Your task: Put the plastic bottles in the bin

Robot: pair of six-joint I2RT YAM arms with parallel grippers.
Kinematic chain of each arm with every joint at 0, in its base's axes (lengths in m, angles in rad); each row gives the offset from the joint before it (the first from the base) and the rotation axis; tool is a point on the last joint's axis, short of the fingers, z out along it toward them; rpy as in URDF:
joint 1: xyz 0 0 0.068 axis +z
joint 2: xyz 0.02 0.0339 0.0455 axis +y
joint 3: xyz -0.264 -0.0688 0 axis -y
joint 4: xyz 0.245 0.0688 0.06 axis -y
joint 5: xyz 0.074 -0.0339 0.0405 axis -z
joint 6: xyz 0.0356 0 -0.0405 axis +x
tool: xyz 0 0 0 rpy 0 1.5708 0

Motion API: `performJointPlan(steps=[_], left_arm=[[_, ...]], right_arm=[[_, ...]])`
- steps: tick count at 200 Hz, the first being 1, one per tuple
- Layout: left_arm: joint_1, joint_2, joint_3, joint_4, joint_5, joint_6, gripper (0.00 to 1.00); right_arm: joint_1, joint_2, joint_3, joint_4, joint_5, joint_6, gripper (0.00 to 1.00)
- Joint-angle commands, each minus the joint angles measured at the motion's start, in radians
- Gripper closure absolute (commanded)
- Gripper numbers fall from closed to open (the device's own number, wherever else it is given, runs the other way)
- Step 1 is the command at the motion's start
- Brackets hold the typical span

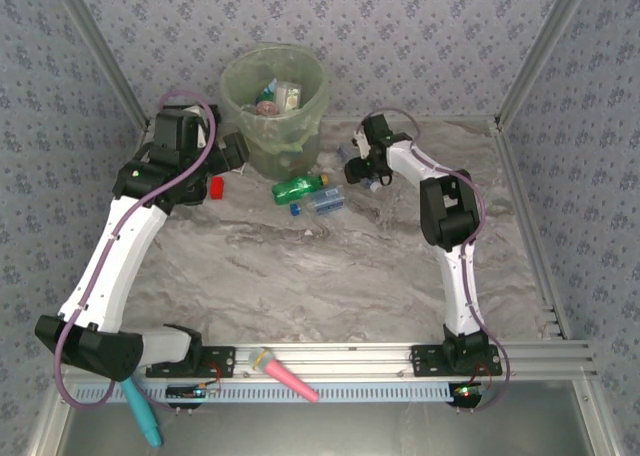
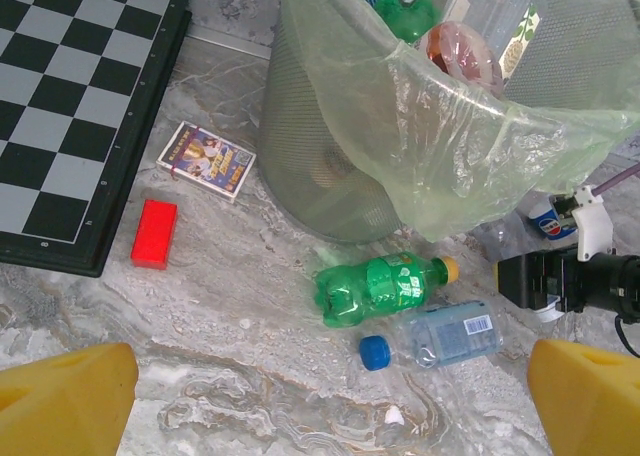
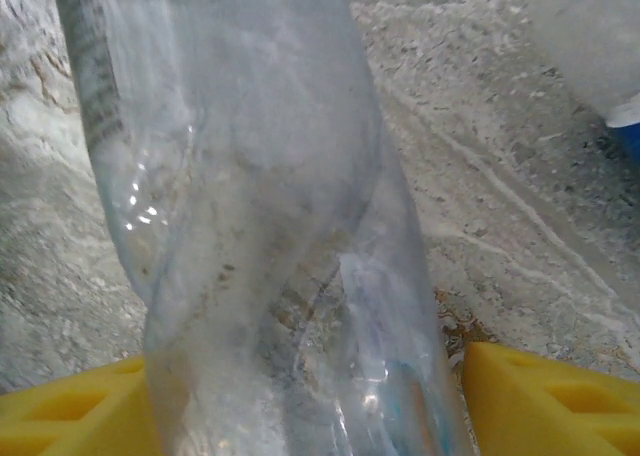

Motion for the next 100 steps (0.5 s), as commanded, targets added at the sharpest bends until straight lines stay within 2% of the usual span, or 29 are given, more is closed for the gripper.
performJointPlan(steps=[1,22,33,49,100], left_arm=[[0.008,-0.034,-0.003,0.005,0.017,-0.011,0.00],[0.011,-0.042,-0.001,0.002,0.023,-0.014,0.00],[0.012,-0.048,0.000,0.002,0.023,-0.017,0.00],[0.012,-0.060,-0.003,0.008,0.022,-0.023,0.00],[0.012,-0.076,-0.009,0.052,0.084,-0.066,0.00]], right_arm=[[0.013,0.002,0.011,-0.045,0.012,-0.028,0.37],[0.025,-0.022,-0.010,-0.034,0.014,-0.038,0.42],[0.030,-0.049,-0.032,-0.023,0.017,-0.042,0.49],[0.039,-0.101,-0.079,0.010,0.018,-0.044,0.53],[0.053,-0.359,-0.274,0.089,0.036,0.006,0.53]])
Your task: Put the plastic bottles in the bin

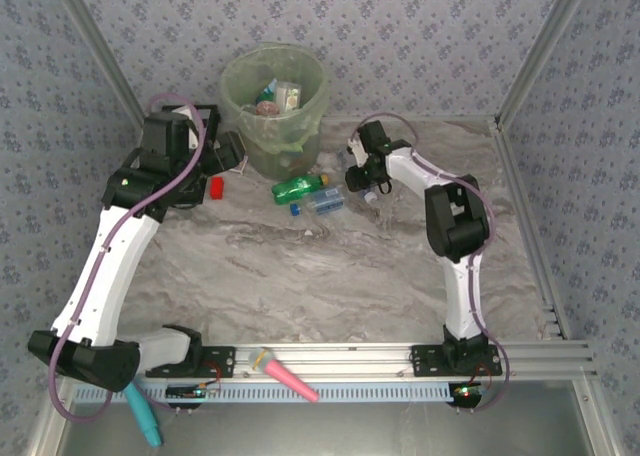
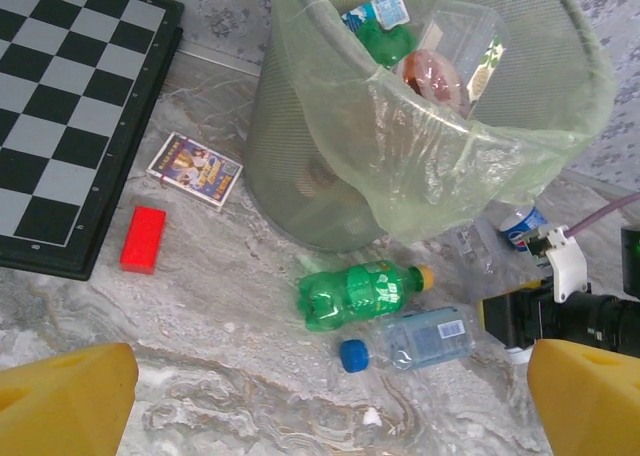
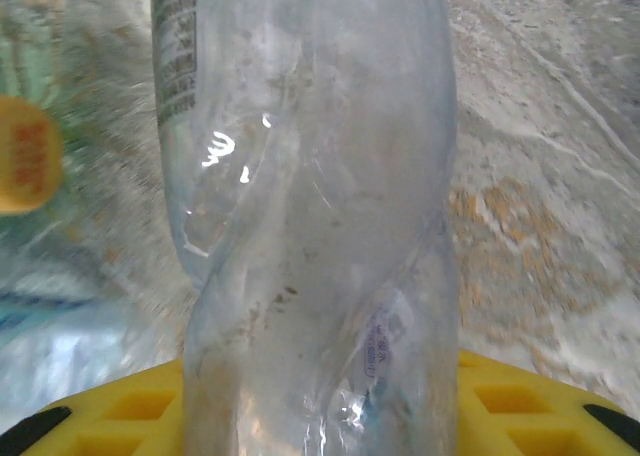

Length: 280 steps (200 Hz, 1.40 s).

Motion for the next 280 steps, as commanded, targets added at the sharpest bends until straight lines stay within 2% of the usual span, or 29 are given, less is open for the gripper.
performJointPlan(steps=[1,45,88,106,176,212,241,264,280], left_arm=[[0.005,-0.019,-0.005,0.050,0.057,-0.038,0.00],[0.007,0.031,0.002,0.172,0.238,-0.165,0.00],[-0.006,0.126,0.046,0.317,0.424,-0.290,0.02],[-0.038,0.162,0.080,0.345,0.449,-0.291,0.03],[-0.132,0.257,0.162,0.367,0.490,-0.267,0.08],[-0.136,0.296,0.165,0.344,0.525,-0.281,0.16],[-0.142,0.307,0.152,0.357,0.543,-0.288,0.20],[-0.147,0.318,0.151,0.374,0.592,-0.294,0.26],[-0.150,0.322,0.149,0.379,0.613,-0.296,0.27]], right_arm=[[0.006,-0.169,-0.065,0.050,0.021,0.031,0.53],[0.061,-0.433,-0.212,0.076,0.093,0.041,0.51],[0.183,-0.637,-0.289,0.092,0.174,0.035,0.49],[0.235,-0.680,-0.293,0.096,0.197,0.035,0.49],[0.394,-0.713,-0.221,0.066,0.258,0.020,0.46],[0.422,-0.715,-0.200,0.074,0.258,0.016,0.46],[0.429,-0.714,-0.194,0.082,0.257,0.007,0.45],[0.428,-0.708,-0.194,0.085,0.258,0.006,0.44],[0.428,-0.702,-0.194,0.087,0.260,0.007,0.44]])
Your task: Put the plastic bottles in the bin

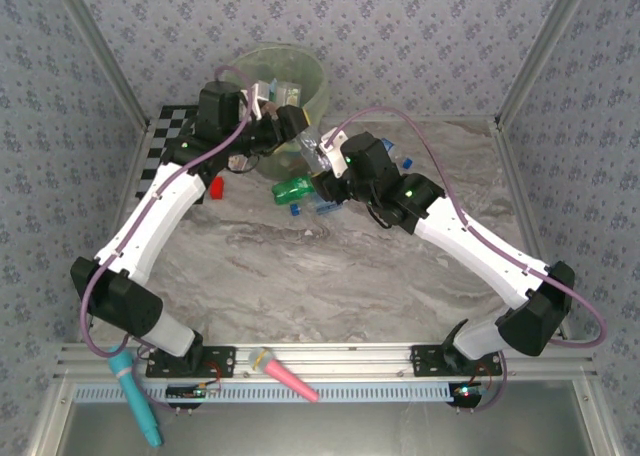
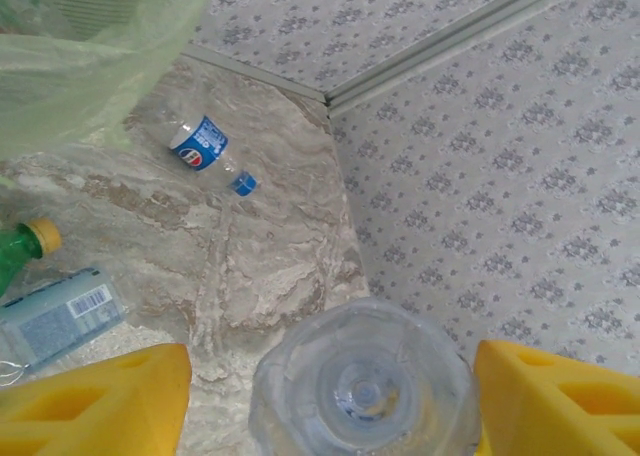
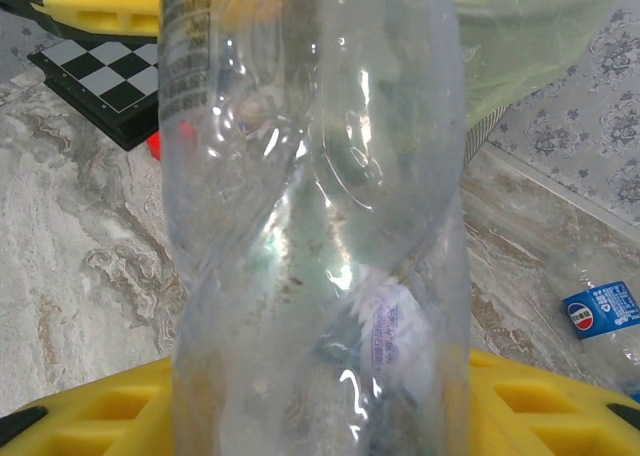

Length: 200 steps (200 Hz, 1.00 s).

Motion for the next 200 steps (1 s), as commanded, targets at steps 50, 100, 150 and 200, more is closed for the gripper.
performJointPlan(steps=[50,100,150,200], left_arm=[[-0.027,0.032,0.023,0.010,0.128,0.021,0.26],[-0.032,0.038,0.042,-0.005,0.124,0.045,0.45],[-0.001,0.056,0.125,-0.025,0.104,0.056,0.48],[0.112,0.099,0.260,-0.056,0.064,0.064,0.49]], right_arm=[[-0.009,0.000,0.033,0.008,0.010,0.004,0.44],[-0.019,0.006,0.036,0.016,-0.001,0.003,0.41],[-0.055,-0.014,0.045,0.010,-0.006,0.042,0.00],[-0.132,-0.085,0.038,0.033,-0.031,0.088,0.00]])
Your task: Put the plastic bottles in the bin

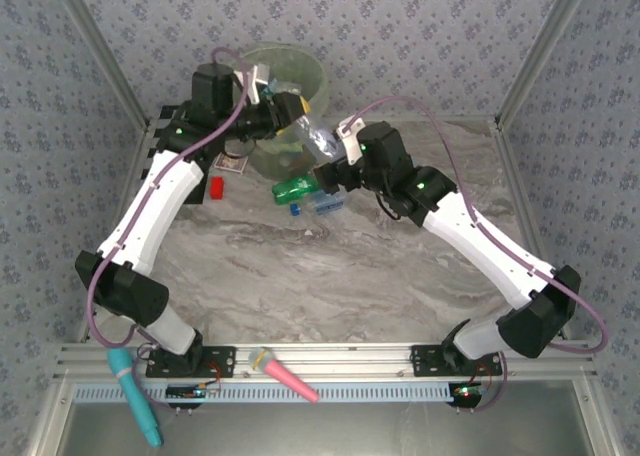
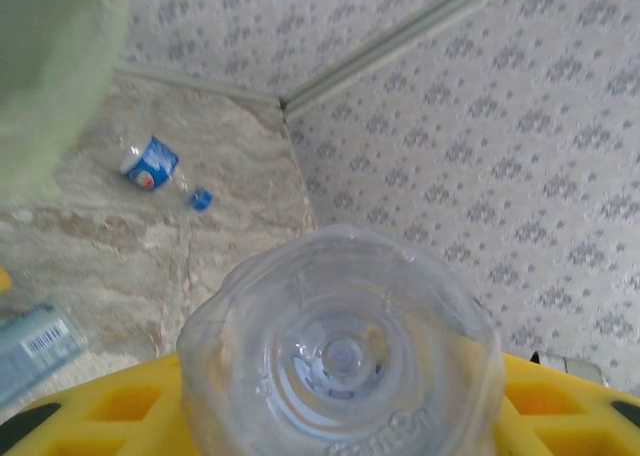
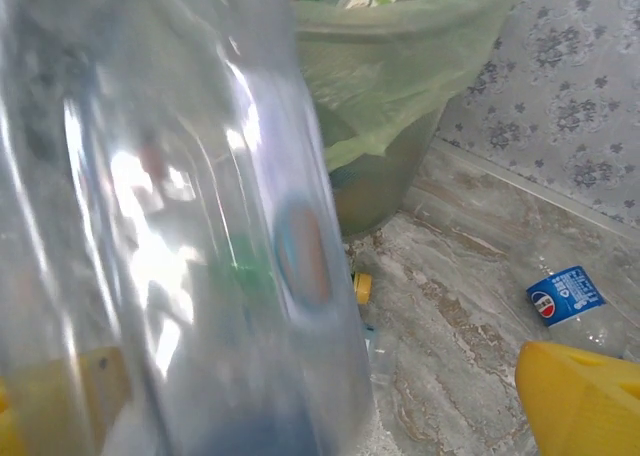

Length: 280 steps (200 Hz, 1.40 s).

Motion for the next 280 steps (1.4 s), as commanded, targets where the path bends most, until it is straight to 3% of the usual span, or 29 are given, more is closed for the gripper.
performJointPlan(steps=[1,62,110,144,222,280], left_arm=[[0.064,0.026,0.092,-0.017,-0.031,0.030,0.49],[0.214,0.159,0.404,-0.122,-0.185,0.160,0.49],[0.220,0.333,0.747,-0.280,-0.439,0.391,0.48],[0.221,0.432,0.857,-0.272,-0.541,0.496,0.48],[0.221,0.607,0.912,-0.142,-0.584,0.601,0.48],[0.208,0.709,0.916,-0.074,-0.550,0.654,0.48]], right_arm=[[-0.035,-0.065,0.025,0.026,-0.009,0.042,0.00],[-0.084,-0.121,0.016,0.019,0.000,0.036,0.00],[-0.104,-0.146,0.018,0.007,0.013,0.019,0.00],[-0.120,-0.144,0.027,0.006,0.013,0.016,0.00],[-0.149,-0.094,0.085,-0.037,0.007,0.016,0.00],[-0.161,-0.058,0.101,-0.070,0.004,0.039,0.00]])
